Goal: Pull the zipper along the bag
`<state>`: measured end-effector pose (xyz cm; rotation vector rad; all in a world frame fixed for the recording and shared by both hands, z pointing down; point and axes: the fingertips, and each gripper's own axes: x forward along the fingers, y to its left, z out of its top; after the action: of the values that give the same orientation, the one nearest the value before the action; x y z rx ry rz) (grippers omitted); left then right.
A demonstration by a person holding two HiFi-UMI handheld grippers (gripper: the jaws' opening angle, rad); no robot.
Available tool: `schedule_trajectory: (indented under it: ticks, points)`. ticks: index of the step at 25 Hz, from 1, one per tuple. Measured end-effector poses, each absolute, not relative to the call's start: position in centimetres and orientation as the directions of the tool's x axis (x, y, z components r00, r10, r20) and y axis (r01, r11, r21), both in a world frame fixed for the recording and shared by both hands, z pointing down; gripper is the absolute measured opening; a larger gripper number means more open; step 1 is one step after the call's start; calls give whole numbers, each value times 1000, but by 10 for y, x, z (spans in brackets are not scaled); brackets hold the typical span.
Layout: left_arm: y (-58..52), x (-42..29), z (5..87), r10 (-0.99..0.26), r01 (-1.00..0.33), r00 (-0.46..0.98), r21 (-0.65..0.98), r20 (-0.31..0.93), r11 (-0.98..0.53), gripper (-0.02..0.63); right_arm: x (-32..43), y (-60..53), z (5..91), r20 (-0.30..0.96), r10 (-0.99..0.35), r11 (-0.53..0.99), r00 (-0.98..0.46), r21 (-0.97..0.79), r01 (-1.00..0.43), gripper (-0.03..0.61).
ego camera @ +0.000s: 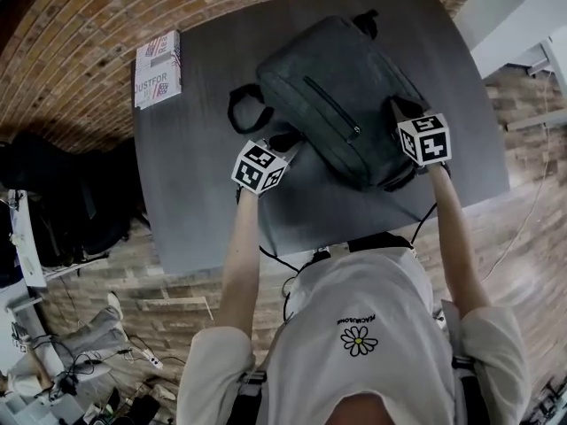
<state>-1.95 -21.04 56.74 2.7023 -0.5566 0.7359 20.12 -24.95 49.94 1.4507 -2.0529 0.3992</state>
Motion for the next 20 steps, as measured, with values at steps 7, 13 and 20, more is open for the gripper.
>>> schedule_trajectory:
  ticks: [7, 13, 20]
  points:
    - [-202, -29, 561, -275, -430, 795, 183, 540, -884, 37, 202, -251, 500, 608, -758, 345, -236, 66, -936, -2]
    - [-201, -34, 559, -302, -450, 782, 159, 545, -879, 34, 202, -251, 499, 595, -771, 331, -225, 73, -941, -2]
    - [-194, -31, 555, -308, -452, 796, 171, 522, -876, 0, 202, -250, 498, 585, -779, 326, -224, 74, -942, -2]
